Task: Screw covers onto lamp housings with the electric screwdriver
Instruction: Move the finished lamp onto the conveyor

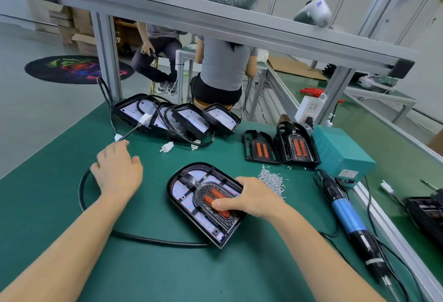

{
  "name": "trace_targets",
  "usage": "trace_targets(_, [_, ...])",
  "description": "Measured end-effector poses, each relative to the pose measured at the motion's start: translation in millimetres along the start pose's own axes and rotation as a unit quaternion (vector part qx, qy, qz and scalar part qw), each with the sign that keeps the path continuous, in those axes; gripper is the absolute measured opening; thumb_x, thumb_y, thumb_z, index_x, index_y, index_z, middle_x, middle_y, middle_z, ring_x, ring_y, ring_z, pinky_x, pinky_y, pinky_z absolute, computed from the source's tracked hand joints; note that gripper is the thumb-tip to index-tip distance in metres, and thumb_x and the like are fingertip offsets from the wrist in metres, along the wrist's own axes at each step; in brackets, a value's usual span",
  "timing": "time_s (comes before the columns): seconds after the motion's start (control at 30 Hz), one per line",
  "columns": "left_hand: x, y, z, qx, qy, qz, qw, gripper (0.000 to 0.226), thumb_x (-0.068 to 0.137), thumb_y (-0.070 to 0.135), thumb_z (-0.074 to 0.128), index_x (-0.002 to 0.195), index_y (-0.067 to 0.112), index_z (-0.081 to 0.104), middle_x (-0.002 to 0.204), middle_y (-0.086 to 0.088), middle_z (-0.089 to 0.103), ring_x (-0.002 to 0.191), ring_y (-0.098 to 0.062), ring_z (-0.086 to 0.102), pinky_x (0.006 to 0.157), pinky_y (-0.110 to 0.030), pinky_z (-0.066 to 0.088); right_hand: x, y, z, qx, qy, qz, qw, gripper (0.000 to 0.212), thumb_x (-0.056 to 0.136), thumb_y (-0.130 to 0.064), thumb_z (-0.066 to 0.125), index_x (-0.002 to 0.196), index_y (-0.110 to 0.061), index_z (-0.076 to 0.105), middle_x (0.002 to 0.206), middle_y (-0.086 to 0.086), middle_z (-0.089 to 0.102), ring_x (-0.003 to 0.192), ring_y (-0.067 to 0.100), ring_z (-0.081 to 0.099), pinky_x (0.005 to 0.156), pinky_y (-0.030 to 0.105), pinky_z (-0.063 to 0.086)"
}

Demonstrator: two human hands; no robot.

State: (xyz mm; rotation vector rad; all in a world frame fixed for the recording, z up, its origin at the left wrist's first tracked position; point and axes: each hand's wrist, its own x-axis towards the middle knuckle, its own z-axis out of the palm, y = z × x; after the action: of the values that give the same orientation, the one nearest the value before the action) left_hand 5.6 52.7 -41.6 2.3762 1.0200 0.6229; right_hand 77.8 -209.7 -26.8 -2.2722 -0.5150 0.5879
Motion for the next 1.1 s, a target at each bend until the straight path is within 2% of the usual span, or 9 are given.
trace_targets(0.13, [20.1,-43.3,-18.2,0.105,-0.003,-0.064,0.992,0.047,0.089,0.009,0.050,0.135,0.001,0.041,0.143,-0.020,0.038,0.130,-0.036,0.031,0.101,-0.045,0.027,-0.5,-3.8,-0.2,-0.007,0.004,-0.003,1.000,0.061,0.050,-0.057,0.086,0.095,-0.020,0.068,0.093,-0.005,0.073,0.092,0.016,0.067,0.088,0.032,0.051])
trace_targets(0.27, [22.0,-66.2,-26.0,0.167,-0.029,-0.085,0.982,0.033,0.093,0.016,0.049,0.119,-0.002,0.054,0.125,-0.025,0.046,0.116,-0.039,0.041,0.089,-0.044,0.036,-0.7,-2.3,-0.2,-0.012,0.011,0.000,1.000,0.078,0.035,-0.067,0.079,0.096,-0.021,0.067,0.095,-0.006,0.072,0.092,0.014,0.067,0.091,0.034,0.051])
trace_targets(0.43, [18.8,-64.0,-29.7,0.121,-0.039,-0.093,0.988,0.023,0.094,0.010,0.045,0.112,-0.001,0.055,0.115,-0.021,0.049,0.102,-0.039,0.051,0.072,-0.040,0.038,0.3,-2.3,0.4,-0.016,0.018,-0.003,1.000,0.080,0.031,-0.072,0.077,0.095,-0.025,0.066,0.093,-0.013,0.071,0.089,0.007,0.066,0.081,0.025,0.049])
trace_targets(0.6, [10.2,-62.9,-31.4,-0.069,0.046,-0.100,0.991,0.011,0.095,0.004,0.034,0.105,0.004,0.040,0.087,-0.020,0.054,0.078,-0.037,0.049,0.066,-0.042,0.037,-1.8,-10.6,6.9,-0.019,0.016,0.004,1.000,0.088,0.033,-0.071,0.079,0.105,-0.024,0.065,0.101,-0.009,0.071,0.098,0.013,0.065,0.092,0.030,0.050])
trace_targets(0.77, [1.4,-40.3,-36.5,-0.170,0.201,0.035,0.964,0.013,0.098,0.008,0.034,0.109,0.004,0.040,0.076,-0.013,0.051,0.069,-0.037,0.045,0.066,-0.042,0.034,-4.0,-13.6,7.2,-0.037,0.023,0.005,0.999,0.058,0.058,-0.054,0.089,0.103,-0.029,0.061,0.100,-0.014,0.069,0.096,0.008,0.064,0.087,0.027,0.048])
trace_targets(0.87, [3.5,-25.3,-34.8,-0.145,0.229,0.139,0.953,0.010,0.097,0.008,0.037,0.105,0.008,0.042,0.065,-0.010,0.050,0.055,-0.032,0.040,0.058,-0.037,0.031,-12.5,-16.0,13.2,-0.080,0.038,-0.008,0.996,0.074,0.063,-0.055,0.085,0.126,-0.031,0.054,0.123,-0.012,0.061,0.113,0.008,0.058,0.102,0.030,0.044])
trace_targets(0.97, [3.9,-9.7,-29.5,-0.071,0.227,0.297,0.925,0.017,0.088,0.005,0.046,0.101,0.016,0.041,0.060,-0.011,0.052,0.044,-0.031,0.043,0.046,-0.034,0.036,-21.2,-21.9,16.8,-0.139,0.196,-0.095,0.966,0.076,0.071,-0.054,0.079,0.134,-0.023,0.051,0.127,-0.008,0.048,0.122,0.010,0.046,0.101,0.023,0.034])
trace_targets(1.03, [7.1,-3.3,-27.3,-0.044,0.236,0.371,0.897,0.027,0.081,-0.002,0.052,0.101,0.014,0.043,0.060,-0.011,0.053,0.042,-0.031,0.047,0.039,-0.032,0.039,-24.8,-29.4,13.3,-0.062,0.296,-0.145,0.942,0.060,0.074,-0.042,0.079,0.125,-0.026,0.053,0.116,-0.012,0.049,0.111,0.005,0.047,0.087,0.014,0.030])
trace_targets(1.1, [10.4,2.4,-28.3,-0.048,0.244,0.413,0.876,0.034,0.076,-0.007,0.054,0.102,0.012,0.043,0.061,-0.010,0.052,0.042,-0.029,0.046,0.037,-0.031,0.039,-25.9,-35.2,6.5,0.029,0.328,-0.153,0.932,0.058,0.074,-0.029,0.080,0.124,-0.026,0.049,0.116,-0.010,0.051,0.106,0.003,0.048,0.086,0.013,0.030])
